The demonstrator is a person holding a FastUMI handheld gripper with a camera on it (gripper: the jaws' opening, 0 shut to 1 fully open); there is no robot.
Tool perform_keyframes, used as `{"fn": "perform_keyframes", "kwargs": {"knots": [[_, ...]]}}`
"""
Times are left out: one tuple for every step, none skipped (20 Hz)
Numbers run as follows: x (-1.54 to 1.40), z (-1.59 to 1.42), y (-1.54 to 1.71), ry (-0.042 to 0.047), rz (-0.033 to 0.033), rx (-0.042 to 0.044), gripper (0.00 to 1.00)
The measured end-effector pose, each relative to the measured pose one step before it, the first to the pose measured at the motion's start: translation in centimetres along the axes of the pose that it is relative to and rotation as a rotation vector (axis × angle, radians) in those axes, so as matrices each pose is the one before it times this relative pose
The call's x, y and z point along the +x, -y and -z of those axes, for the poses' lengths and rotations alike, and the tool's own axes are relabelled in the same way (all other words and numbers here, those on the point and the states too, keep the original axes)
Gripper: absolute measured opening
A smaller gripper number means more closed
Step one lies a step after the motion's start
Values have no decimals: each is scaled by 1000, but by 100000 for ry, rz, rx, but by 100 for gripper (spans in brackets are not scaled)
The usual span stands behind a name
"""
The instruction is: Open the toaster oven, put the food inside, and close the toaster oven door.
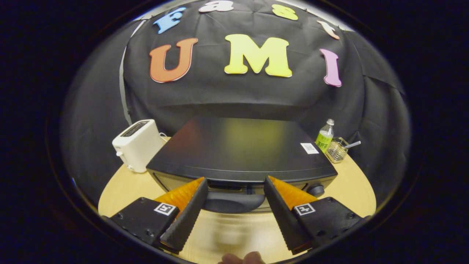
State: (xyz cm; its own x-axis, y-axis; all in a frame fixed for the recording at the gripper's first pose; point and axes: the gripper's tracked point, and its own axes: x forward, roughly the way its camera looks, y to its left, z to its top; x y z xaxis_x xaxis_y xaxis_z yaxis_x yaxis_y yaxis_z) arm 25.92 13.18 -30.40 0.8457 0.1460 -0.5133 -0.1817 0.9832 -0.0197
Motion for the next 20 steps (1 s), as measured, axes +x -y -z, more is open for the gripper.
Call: {"fn": "perform_keyframes", "kwargs": {"knots": [[11,118,21,-328,-117,1537,100],[-91,155,58,324,-186,1847,100],[8,27,-80,418,-391,702,100],[-236,82,-96,435,-448,-989,100],[-213,117,-9,-547,-179,-715,100],[-405,613,-15,-1407,-307,430,100],[-523,512,47,-1364,-413,1240,100],[-564,657,-89,-1514,-204,721,100],[-601,1003,26,-2312,236,51,100],[-568,708,-56,320,331,-333,100],[-589,974,-61,-1634,480,-1290,100],[-441,709,7,-681,586,-467,100],[-402,784,31,-1538,288,-146,100],[-221,691,-96,-1192,-143,-458,100],[-219,421,4,-838,-531,-286,100],[-50,623,-41,-1293,-711,-6,100],[-189,334,3,-237,-433,-187,100],[-95,410,-9,-890,-226,-396,100],[-83,455,8,-795,-243,-52,100],[-84,761,-2,-1551,-424,307,100]]}}
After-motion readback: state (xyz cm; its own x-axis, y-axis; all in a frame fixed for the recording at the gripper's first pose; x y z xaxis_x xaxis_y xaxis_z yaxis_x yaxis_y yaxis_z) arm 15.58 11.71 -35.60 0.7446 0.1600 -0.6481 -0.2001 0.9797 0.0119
